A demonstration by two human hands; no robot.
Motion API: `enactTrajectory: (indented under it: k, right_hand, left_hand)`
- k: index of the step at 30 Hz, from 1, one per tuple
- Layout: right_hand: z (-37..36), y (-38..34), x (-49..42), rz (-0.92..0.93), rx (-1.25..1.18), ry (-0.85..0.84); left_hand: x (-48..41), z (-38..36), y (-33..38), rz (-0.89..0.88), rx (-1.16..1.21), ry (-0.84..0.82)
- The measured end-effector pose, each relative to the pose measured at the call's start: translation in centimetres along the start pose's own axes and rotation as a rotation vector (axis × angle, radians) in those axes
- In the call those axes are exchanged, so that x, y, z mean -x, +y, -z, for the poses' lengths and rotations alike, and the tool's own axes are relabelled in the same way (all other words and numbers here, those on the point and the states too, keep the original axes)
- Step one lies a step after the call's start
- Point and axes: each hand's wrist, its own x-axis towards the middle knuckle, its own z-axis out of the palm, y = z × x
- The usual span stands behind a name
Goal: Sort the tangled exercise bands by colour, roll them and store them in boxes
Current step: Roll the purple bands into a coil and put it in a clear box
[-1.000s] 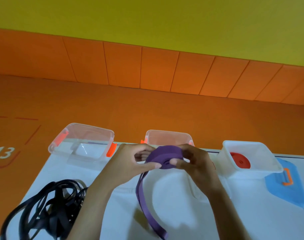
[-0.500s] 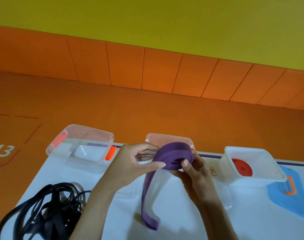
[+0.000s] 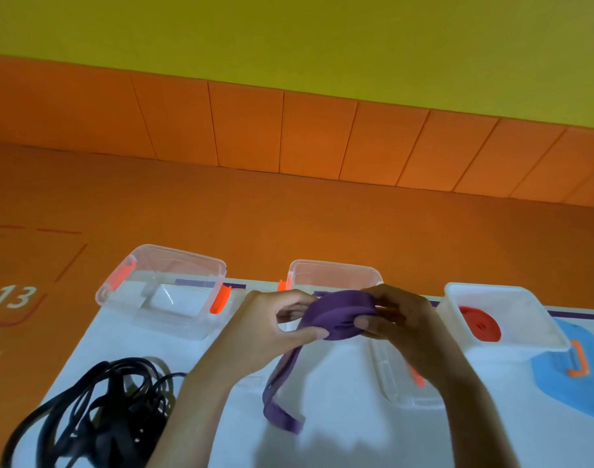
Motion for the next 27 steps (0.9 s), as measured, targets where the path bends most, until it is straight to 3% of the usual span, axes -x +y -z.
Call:
enactTrajectory:
  k: [2, 6, 9, 12, 16, 20, 23, 27]
  right_hand:
    - [-0.6, 0.2, 0.3, -0.012, -0.075, 0.017]
    - [-0.5, -0.1, 0.5, 0.042, 0.331, -0.064]
    - [-0.5, 0.0, 0.4, 0.107, 0.451, -0.073]
    - [-0.7, 0.0, 0.6, 0.102, 0.376, -0.005]
    - [-1.1, 0.2, 0.9, -0.027, 0.062, 0.014]
    - [-1.5, 0.0, 1.1, -0.007, 0.235, -0.142]
    - [-1.8, -0.1, 1.0, 0.054, 0.367, -0.129]
    - [-1.8, 0.5, 1.2, 0.032, 0.155, -0.047]
  left_hand:
    - [-0.2, 0.1, 0.0, -0.001, -0.041, 0.007]
    - [-0.1, 0.5, -0.4, 0.004, -0.207, -0.046]
    - [-0.1, 0.2, -0.2, 0.006, -0.305, -0.065]
    - [0.1, 0.1, -0.1, 0.011, -0.184, -0.062]
    - [1.0, 1.1, -0.2, 0.004, 0.026, -0.030]
    - [1.5, 1.2, -0.1, -0.004, -0.151, -0.055]
    - [1.6, 0.8, 0.3, -0.019, -0.253, -0.069]
    - [1.9, 0.9, 0.1, -0.030, -0.195, -0.068]
